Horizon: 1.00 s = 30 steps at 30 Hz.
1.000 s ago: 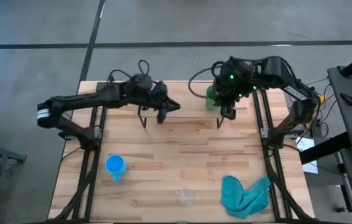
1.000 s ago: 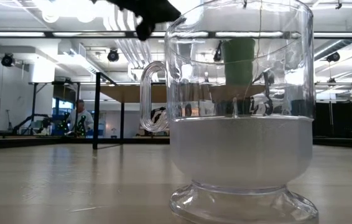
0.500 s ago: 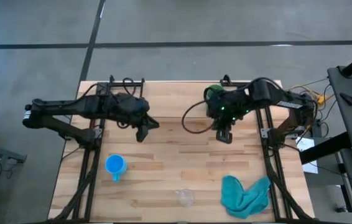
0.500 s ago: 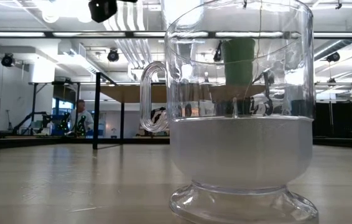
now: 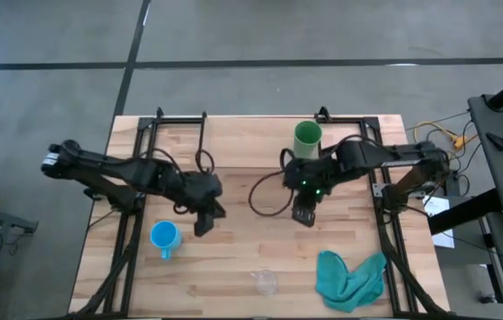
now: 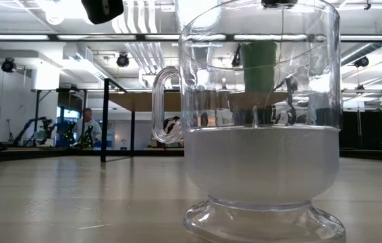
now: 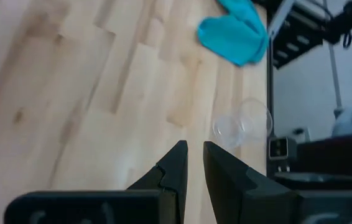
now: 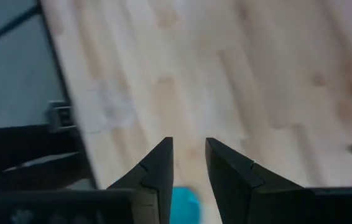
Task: Stack small to large cups/mugs on shelf
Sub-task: Put the blue mug on the shelf
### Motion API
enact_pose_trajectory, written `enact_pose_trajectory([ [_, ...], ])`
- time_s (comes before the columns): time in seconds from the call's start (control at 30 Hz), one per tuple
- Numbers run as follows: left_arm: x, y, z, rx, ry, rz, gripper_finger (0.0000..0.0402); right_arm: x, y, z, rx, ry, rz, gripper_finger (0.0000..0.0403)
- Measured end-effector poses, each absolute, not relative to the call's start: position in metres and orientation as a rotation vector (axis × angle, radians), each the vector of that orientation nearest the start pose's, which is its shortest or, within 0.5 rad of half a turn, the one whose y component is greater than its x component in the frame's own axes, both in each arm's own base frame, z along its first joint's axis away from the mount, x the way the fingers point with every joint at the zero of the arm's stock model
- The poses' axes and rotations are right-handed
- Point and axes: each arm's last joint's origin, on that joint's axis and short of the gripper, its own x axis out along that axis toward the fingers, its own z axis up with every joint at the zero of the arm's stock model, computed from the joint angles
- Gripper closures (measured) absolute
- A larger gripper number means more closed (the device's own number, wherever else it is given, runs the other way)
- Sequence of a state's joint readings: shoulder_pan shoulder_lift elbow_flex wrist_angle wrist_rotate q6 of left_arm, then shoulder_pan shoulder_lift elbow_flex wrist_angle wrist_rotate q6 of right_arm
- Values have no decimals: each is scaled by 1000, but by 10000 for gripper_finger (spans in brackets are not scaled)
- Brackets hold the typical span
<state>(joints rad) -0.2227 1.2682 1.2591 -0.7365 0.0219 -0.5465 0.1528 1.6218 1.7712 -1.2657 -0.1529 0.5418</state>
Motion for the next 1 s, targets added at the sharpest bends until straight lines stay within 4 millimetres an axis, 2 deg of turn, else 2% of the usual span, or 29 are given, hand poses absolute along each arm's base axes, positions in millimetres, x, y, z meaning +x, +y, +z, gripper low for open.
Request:
enact_pose_trajectory([
  [0.3, 244, -80, 346, -644, 858, 26, 363, 314, 79, 377, 483, 1050, 77, 314],
  [0.57, 223, -88, 328, -752, 1103, 238, 363, 312, 95, 378, 468, 1037, 124, 314],
  [0.7, 212, -95, 322, -809, 1199, 357, 363, 310, 101, 378, 456, 1040, 136, 314],
  [0.87, 208, -112, 315, -902, 1284, 412, 363, 309, 105, 377, 454, 1046, 141, 314],
  [1.0, 208, -124, 306, -880, 1345, 446, 363, 309, 105, 377, 455, 1043, 143, 314],
])
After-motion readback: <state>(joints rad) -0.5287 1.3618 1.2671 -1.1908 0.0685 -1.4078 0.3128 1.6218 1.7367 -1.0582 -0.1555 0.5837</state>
